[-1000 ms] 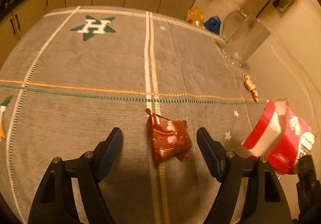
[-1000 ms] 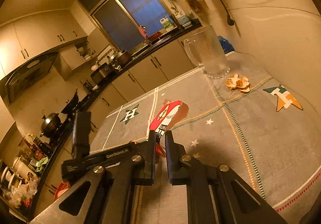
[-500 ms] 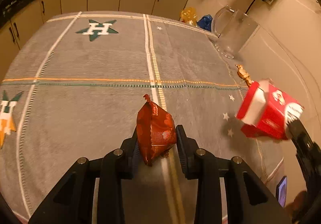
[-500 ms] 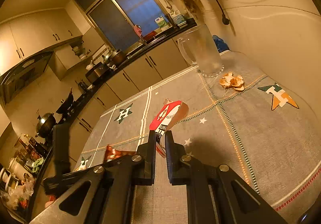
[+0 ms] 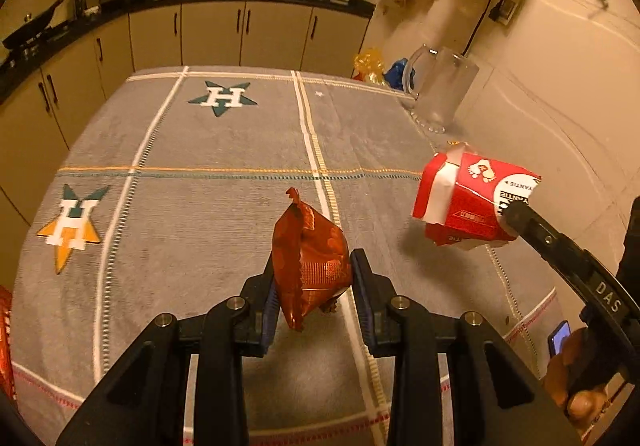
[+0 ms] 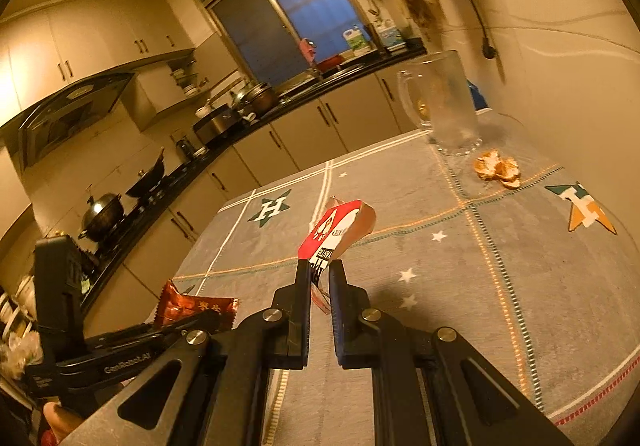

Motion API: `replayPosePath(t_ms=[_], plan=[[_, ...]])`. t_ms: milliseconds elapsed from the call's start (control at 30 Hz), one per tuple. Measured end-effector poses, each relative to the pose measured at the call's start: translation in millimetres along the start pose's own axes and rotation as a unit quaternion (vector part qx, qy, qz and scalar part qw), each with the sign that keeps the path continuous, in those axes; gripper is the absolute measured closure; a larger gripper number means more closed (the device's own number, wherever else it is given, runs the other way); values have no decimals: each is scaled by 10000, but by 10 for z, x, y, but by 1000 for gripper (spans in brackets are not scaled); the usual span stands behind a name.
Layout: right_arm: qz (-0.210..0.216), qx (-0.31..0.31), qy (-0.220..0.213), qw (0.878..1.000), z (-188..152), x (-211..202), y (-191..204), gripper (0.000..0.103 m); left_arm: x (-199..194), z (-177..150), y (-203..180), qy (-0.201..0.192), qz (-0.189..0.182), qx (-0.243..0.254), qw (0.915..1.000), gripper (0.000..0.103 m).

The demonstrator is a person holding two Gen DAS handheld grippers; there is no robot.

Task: Collect trash
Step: 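Lift and carry the brown wrapper and red chip bag toward the red basket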

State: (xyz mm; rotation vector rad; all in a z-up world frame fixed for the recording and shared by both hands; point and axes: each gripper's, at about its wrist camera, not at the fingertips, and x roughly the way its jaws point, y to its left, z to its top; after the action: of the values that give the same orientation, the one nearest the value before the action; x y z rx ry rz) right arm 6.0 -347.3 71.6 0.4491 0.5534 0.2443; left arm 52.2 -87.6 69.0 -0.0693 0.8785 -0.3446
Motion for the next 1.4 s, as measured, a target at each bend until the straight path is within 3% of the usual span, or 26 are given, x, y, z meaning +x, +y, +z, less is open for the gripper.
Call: replayPosePath(t_ms=[733,1100,1400], plan=[[613,-153,315,9975,-129,53,271,93,-559,-284,480,-330,246,-288,9987,71],[1065,-418,666,9912,-307,99,850,93,-931,-458,992,-558,352,-627,9959,71],[1541,-749,1112,9789,-430,275,1415,93,-1342,-609,1635,-814,737,-993,9890,71]])
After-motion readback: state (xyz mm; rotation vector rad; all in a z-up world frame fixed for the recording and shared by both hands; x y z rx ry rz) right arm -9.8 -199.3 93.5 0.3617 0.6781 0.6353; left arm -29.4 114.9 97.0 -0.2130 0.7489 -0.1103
